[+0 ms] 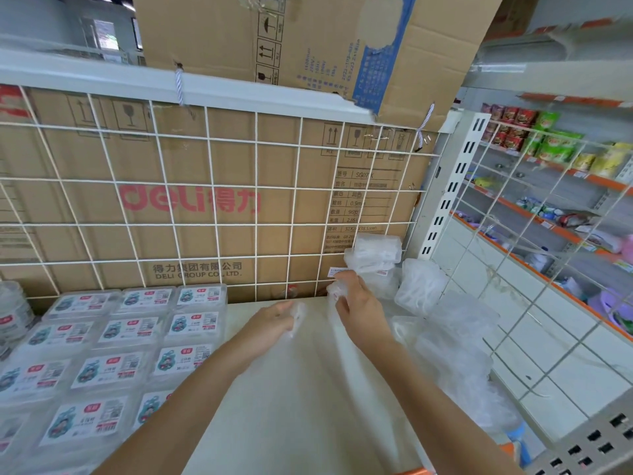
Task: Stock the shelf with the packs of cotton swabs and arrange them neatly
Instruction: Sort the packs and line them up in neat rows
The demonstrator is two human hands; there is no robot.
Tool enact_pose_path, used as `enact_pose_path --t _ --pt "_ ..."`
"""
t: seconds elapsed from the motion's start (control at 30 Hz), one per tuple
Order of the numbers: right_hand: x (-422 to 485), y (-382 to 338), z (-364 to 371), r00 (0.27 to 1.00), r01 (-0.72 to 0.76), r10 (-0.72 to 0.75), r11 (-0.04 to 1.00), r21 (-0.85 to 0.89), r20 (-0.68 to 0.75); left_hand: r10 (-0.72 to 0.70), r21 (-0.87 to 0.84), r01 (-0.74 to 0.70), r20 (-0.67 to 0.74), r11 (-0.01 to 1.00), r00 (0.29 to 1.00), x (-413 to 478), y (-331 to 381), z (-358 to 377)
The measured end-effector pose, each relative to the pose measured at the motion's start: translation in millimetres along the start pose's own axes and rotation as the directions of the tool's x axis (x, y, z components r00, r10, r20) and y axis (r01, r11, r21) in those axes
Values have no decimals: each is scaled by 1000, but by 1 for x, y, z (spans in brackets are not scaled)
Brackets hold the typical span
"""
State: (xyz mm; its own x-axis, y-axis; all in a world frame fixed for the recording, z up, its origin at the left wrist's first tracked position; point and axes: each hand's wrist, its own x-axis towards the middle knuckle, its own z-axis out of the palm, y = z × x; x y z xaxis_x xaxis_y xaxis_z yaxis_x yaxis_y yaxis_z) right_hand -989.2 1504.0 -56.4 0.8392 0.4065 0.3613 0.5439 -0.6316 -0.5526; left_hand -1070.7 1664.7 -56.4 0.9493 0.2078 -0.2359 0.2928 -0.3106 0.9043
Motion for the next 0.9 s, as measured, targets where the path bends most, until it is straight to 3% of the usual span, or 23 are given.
enact_pose_path --t 0.07,0.13,0.23,0.33,0.53,0.77,0.9 --pt "-4 0 -2 999 -24 26 996 91 -18 -52 -221 62 47 973 998 -9 3 -5" --pt "-8 -2 -4 993 -108 116 961 253 -16 -71 -495 125 126 860 989 -16 2 -12" --pt "-17 -12 -9 945 -300 320 752 587 72 -56 -664 170 191 728 980 -27 -1 -25" --pt "-31 -22 -13 911 -345 388 527 777 141 -29 -724 187 225 664 974 -38 -2 -34" --pt "-59 -46 -11 897 -326 395 291 900 197 -70 -769 161 151 618 986 -70 -13 -46" --pt "-85 -73 0 866 -338 433 137 931 250 -142 -759 60 -43 648 989 -106 -23 -66" --pt "-97 -90 3 876 -332 406 116 936 260 -128 -728 7 -111 685 986 -124 -34 -80"
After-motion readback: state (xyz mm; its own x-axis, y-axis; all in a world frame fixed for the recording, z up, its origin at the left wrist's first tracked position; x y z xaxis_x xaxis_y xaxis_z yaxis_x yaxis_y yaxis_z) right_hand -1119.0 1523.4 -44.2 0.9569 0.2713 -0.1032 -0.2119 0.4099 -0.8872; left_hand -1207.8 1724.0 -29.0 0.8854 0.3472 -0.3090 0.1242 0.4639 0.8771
